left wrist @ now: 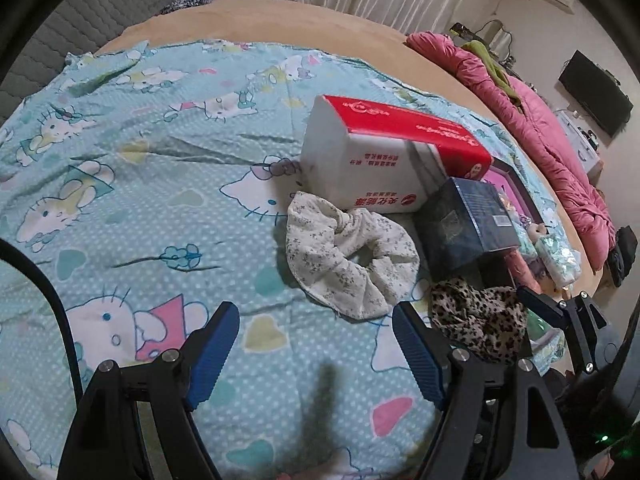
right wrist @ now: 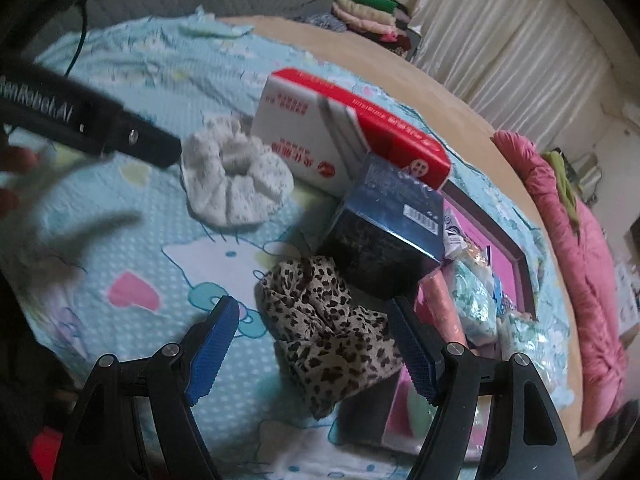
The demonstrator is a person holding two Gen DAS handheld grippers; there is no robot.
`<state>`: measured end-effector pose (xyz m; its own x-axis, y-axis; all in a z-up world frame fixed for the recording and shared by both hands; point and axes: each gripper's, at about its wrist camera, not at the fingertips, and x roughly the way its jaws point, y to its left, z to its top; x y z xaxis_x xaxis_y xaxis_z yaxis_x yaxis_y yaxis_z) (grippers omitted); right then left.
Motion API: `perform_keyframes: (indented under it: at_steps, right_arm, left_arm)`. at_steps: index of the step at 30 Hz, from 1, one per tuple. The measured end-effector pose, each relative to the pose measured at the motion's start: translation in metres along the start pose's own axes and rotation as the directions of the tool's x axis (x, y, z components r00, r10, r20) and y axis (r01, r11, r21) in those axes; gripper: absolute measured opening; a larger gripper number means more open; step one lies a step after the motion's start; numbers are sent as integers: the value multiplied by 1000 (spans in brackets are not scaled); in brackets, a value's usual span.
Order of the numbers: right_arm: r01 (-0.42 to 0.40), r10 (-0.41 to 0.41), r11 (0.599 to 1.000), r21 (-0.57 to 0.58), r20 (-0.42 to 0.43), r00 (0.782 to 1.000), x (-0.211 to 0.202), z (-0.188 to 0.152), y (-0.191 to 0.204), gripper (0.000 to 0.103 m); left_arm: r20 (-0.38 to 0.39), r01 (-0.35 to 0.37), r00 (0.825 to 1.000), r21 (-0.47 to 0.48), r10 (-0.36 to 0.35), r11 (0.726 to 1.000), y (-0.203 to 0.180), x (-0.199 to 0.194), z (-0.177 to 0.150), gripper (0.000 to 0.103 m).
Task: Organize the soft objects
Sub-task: 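Grasp the white floral scrunchie with the left tool while the right tool grasps the leopard scrunchie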
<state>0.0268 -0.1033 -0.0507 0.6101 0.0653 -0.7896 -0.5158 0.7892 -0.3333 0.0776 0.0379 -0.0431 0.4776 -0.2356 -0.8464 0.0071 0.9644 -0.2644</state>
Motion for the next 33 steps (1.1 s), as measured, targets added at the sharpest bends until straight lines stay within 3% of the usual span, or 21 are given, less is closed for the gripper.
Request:
perform_keyframes:
  at_steps: [11, 15, 24, 32, 33]
  right_arm:
    - [39, -40, 999, -31, -36, 999, 33, -3, -8, 77]
    - [34, -35, 999, -21, -44, 998, 46, -2, -14, 66]
    - [-105, 109, 991, 81, -53, 993, 61, -2, -31, 30]
    - [-248, 254, 947, 202, -2, 967, 62, 2, -56, 22]
    - [-256, 262, 945, 205, 1, 965, 61, 2, -57, 22]
  left_arm:
    - [-4, 33, 999, -24, -33, 999, 4, 22, 7, 78]
    - [-4, 24, 1000, -30, -24, 999, 5, 29, 11, 78]
    - [-10, 18, 1000, -69, -19, 997, 9, 48, 24, 78]
    - [20, -10, 1000, -47, 11, 999, 1, 59, 30, 77]
    - [27, -9, 1000, -49, 10, 999, 0, 59, 31, 73]
